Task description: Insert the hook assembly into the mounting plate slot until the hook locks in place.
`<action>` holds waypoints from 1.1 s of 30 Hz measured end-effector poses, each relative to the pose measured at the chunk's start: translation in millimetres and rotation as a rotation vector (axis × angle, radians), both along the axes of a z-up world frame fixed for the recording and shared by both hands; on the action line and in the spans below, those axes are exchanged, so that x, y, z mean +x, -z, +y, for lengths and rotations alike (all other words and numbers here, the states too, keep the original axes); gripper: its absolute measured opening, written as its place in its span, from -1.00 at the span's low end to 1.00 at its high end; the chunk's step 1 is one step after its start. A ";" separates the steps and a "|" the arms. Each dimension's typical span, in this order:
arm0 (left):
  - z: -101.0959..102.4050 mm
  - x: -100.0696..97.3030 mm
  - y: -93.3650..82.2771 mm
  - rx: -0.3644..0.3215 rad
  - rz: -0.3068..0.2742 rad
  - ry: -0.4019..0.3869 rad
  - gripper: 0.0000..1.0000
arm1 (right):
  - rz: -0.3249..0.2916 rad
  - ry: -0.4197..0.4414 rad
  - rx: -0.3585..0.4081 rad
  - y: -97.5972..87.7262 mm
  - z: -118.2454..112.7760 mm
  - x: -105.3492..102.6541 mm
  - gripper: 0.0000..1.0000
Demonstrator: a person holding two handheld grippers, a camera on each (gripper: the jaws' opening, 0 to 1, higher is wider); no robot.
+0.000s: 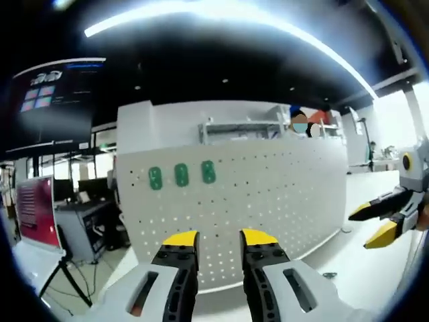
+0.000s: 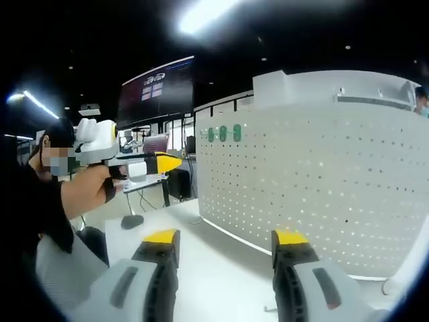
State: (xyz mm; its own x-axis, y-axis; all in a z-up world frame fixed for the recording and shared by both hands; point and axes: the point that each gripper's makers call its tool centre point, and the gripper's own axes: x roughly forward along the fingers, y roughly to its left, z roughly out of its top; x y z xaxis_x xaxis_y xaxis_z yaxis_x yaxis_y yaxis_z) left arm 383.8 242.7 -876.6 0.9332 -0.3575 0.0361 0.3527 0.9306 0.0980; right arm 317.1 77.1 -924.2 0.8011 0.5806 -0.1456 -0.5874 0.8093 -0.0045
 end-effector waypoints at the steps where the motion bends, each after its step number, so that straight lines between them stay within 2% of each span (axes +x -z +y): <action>1: -1.6 -1.3 3.8 -0.001 0.006 0.001 -0.51 | 0.003 0.001 -0.009 2.4 -0.1 -0.4 0.06; 6: -10.5 -1.9 25.7 -0.020 0.050 0.027 -0.51 | 0.028 0.008 -0.055 18.9 -1.5 1.8 0.04; 9: -17.1 -4.0 36.9 0.008 0.059 0.050 -0.51 | 0.048 0.013 -0.078 28.1 -2.0 3.9 0.03; 11: -20.7 -6.2 45.2 0.001 0.074 0.070 -0.51 | 0.058 0.017 -0.092 33.3 -2.5 4.5 0.03; 12: -24.8 -7.0 51.8 0.003 0.100 0.090 -0.51 | 0.065 0.020 -0.101 36.3 -3.1 4.7 0.03; 13: -27.3 -7.0 53.1 0.002 0.114 0.102 -0.51 | 0.067 0.022 -0.108 38.0 -3.9 5.0 0.03; 15: -34.5 -7.6 49.8 0.046 0.073 0.138 -0.49 | 0.069 0.035 -0.128 40.2 -8.4 6.6 0.02; 16: -36.8 -8.3 57.1 0.075 0.096 0.147 -0.50 | 0.071 0.042 -0.134 40.7 -10.8 7.3 0.02; 19: -43.6 -9.9 59.4 0.052 0.112 0.181 -0.49 | 0.066 0.078 -0.168 43.0 -25.5 11.6 0.01; 22: -47.9 -11.8 62.2 0.060 0.119 0.200 -0.48 | 0.079 0.096 -0.174 47.8 -34.8 15.3 -0.03; 27: -54.5 -14.0 61.6 0.020 0.135 0.236 -0.47 | 0.124 0.124 -0.246 73.0 -53.9 22.2 -0.16; 31: -58.5 -16.2 57.7 -0.017 0.137 0.257 -0.47 | 0.218 0.125 -0.311 109.2 -65.7 26.7 -0.25; 33: -60.7 -17.4 57.5 -0.028 0.141 0.268 -0.47 | 0.233 0.122 -0.344 120.5 -69.1 30.8 -0.30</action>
